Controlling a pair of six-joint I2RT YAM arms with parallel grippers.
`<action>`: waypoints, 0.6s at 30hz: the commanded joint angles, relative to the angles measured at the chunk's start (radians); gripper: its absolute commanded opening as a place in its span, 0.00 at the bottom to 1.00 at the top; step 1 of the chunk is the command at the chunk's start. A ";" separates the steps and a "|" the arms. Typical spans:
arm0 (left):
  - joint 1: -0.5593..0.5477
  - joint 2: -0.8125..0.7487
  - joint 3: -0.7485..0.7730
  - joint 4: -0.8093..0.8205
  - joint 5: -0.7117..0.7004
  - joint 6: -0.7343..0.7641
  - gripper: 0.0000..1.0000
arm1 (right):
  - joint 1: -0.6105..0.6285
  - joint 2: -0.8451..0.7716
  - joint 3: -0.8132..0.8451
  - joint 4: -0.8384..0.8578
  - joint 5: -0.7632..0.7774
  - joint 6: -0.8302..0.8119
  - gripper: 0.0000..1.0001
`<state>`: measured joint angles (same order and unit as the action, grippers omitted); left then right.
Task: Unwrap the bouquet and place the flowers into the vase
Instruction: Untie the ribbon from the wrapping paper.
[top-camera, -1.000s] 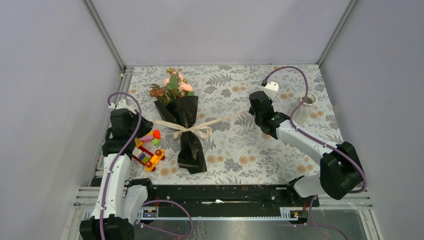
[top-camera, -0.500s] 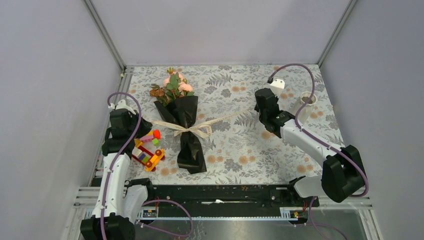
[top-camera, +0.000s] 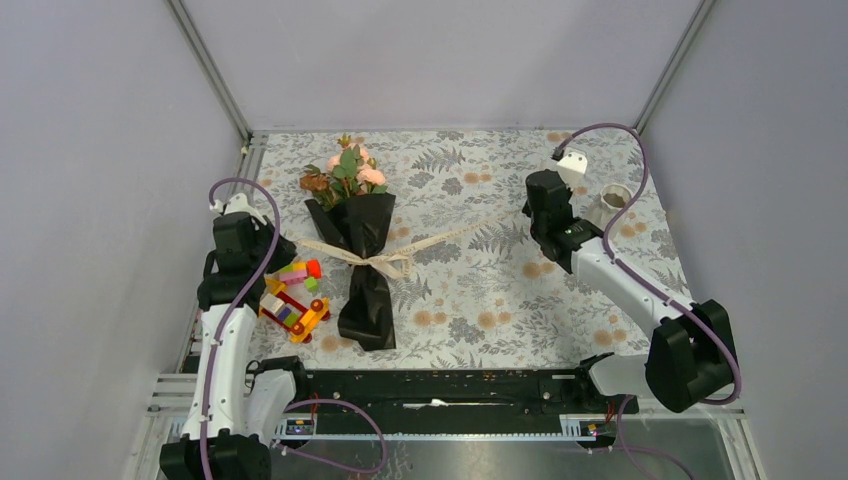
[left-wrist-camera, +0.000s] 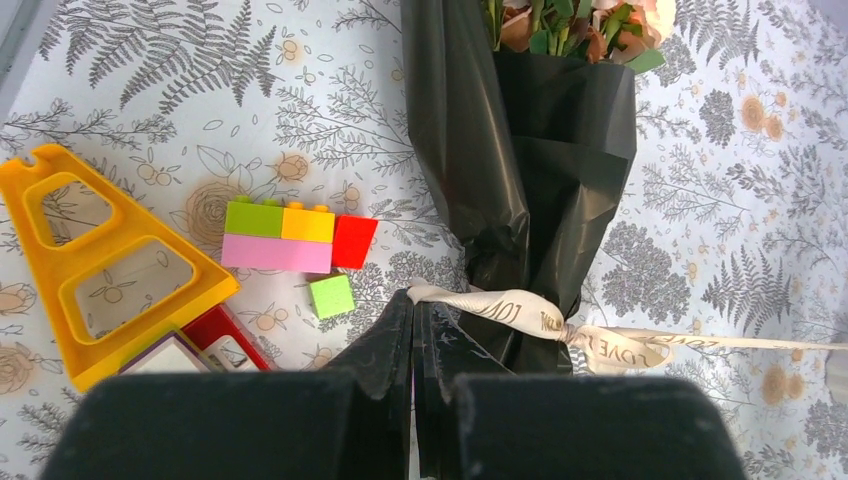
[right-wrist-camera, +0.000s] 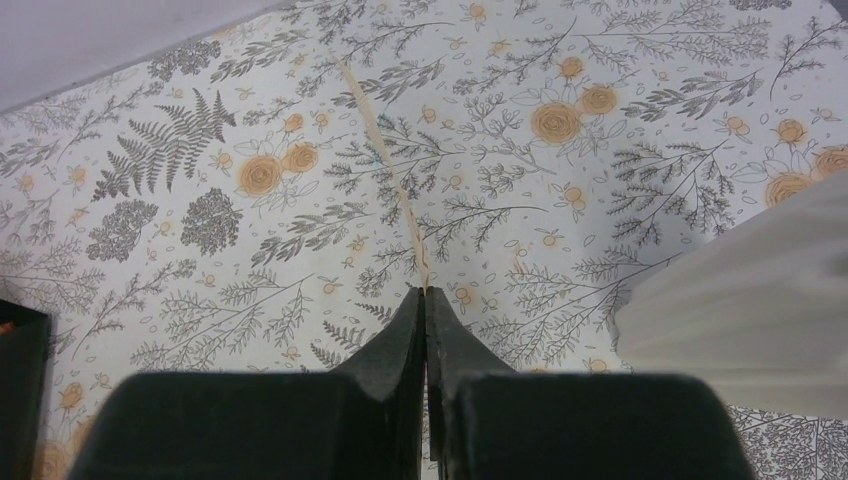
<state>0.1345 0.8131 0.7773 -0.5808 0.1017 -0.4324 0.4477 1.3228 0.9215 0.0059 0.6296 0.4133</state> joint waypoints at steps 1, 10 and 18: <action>0.011 -0.010 0.056 0.008 -0.048 0.036 0.00 | -0.023 -0.031 0.052 0.005 0.017 -0.021 0.00; 0.013 -0.019 0.095 -0.030 -0.098 0.081 0.00 | -0.055 -0.041 0.058 0.005 0.009 -0.023 0.00; 0.013 -0.049 0.112 -0.038 -0.140 0.115 0.00 | -0.070 -0.045 0.062 0.005 0.004 -0.025 0.00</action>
<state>0.1387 0.7921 0.8322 -0.6426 0.0132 -0.3546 0.3893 1.3125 0.9340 0.0044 0.6163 0.4034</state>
